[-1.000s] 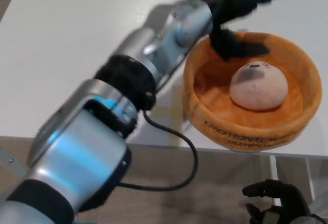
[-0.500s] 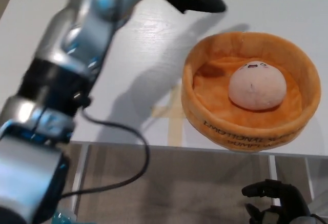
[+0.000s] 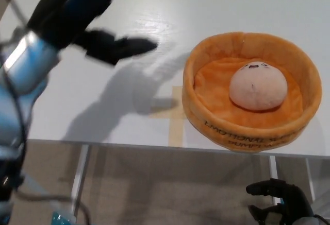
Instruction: Use the left hand to pick up the pink round toy on the left and place it inside the orange plate on the desk.
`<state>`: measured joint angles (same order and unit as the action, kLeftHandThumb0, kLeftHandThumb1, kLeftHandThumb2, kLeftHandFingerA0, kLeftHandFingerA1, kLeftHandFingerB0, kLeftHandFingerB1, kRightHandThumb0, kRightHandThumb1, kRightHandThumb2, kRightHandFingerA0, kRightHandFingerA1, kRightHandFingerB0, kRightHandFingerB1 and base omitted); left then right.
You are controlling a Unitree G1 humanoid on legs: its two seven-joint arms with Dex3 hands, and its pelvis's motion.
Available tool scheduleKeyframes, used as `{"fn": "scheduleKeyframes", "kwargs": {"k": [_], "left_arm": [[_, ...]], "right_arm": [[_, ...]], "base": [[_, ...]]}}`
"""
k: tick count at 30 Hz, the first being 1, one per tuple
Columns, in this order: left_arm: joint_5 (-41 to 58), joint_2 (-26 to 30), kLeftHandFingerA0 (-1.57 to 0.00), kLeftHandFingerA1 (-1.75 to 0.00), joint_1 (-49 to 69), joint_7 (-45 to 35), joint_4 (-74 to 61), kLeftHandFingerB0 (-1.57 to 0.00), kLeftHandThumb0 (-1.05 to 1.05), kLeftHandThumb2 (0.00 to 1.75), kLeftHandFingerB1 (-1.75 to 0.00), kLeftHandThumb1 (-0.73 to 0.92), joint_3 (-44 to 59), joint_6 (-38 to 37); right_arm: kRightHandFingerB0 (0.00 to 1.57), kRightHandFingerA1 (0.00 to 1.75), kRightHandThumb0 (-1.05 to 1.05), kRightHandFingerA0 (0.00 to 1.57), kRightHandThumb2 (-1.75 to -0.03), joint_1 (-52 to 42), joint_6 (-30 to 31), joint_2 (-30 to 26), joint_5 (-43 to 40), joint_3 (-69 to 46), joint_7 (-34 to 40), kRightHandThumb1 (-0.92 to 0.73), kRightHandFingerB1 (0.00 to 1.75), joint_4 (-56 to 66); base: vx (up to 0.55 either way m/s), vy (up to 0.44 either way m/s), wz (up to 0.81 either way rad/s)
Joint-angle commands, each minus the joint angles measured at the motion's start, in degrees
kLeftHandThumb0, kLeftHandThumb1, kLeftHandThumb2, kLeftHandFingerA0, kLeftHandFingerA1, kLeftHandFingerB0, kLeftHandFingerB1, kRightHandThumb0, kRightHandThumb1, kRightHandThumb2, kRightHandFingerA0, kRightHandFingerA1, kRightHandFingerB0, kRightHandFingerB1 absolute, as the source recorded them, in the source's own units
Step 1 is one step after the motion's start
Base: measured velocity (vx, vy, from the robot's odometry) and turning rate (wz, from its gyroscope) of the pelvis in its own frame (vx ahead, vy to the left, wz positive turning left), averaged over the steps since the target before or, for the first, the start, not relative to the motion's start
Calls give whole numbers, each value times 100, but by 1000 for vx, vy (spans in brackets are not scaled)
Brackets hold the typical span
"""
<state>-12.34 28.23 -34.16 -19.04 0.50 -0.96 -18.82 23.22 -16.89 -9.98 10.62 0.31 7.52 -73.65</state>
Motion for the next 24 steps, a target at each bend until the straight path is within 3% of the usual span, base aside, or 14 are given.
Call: {"fn": "scheduleKeyframes", "kwargs": {"k": [1, 9, 10, 12, 13, 14, 15, 16, 20, 21, 24], "left_arm": [[3873, 888, -14, -31, 3222, -1979, -2588, -21, -27, 57, -29, 55, 1319, -569], [3989, 1050, -16, -33, 4533, -2281, -2975, -30, -18, 58, -31, 61, 1388, -822], [4104, 1108, -8, -48, 4711, -2427, -3045, -23, -10, 91, -51, 47, 1295, -722], [4296, 1221, -15, -50, 5016, -2771, -3098, -29, -6, 93, -54, 48, 900, -586], [4312, 1233, -15, -50, 5042, -2814, -3093, -29, -6, 93, -54, 48, 830, -585], [4293, 1211, -32, -33, 5061, -2898, -3006, -45, -4, 59, -34, 68, 602, -571], [4279, 1192, -32, -33, 5074, -2949, -2949, -45, -4, 59, -34, 68, 463, -559], [4133, 1147, -30, -34, 5087, -3078, -2684, -42, -16, 61, -34, 72, 144, -411], [3610, 966, -29, -35, 5067, -3201, -1911, -38, -13, 61, -32, 72, -423, -250], [2982, 704, -17, -51, 4894, -3042, -1058, -23, -12, 96, -51, 51, -663, -611], [2135, 365, -17, -50, 4593, -2566, 264, -25, -13, 93, -52, 47, -830, -714]], "right_arm": [[53, 94, -3, 61, -66, -342, -274, 12, -105, -115, 117, -52, 81, -9], [51, 93, -4, 59, -63, -384, -288, 0, -111, -161, 114, -54, 79, -20], [50, 91, -6, 58, -61, -381, -255, 2, -89, -145, 135, -55, 77, -18], [50, 92, -6, 57, -62, -361, -173, 9, -92, -156, 125, -55, 77, -27], [50, 92, -6, 57, -62, -357, -164, 11, -102, -167, 114, -55, 77, -30], [49, 92, -7, 58, -61, -348, -167, 9, -110, -176, 96, -55, 77, -34], [49, 92, -7, 58, -61, -343, -173, 7, -111, -180, 87, -55, 77, -36], [49, 91, -7, 57, -62, -333, -165, 5, -112, -184, 87, -55, 77, -36], [49, 91, -8, 57, -62, -314, -129, 4, -104, -185, 84, -55, 76, -24], [51, 92, -6, 58, -62, -319, -151, -4, -102, -188, 82, -54, 78, -13], [56, 98, -11, 62, -60, -337, -165, -18, -96, -190, 90, -53, 82, -21]], "base": [[0, 0, 0], [0, 0, 0], [0, 0, 0], [0, 0, 0], [0, 0, 0], [0, 0, 0], [0, 0, 0], [0, 0, 0], [0, 0, 0], [0, 0, 0], [0, 0, 0]]}}
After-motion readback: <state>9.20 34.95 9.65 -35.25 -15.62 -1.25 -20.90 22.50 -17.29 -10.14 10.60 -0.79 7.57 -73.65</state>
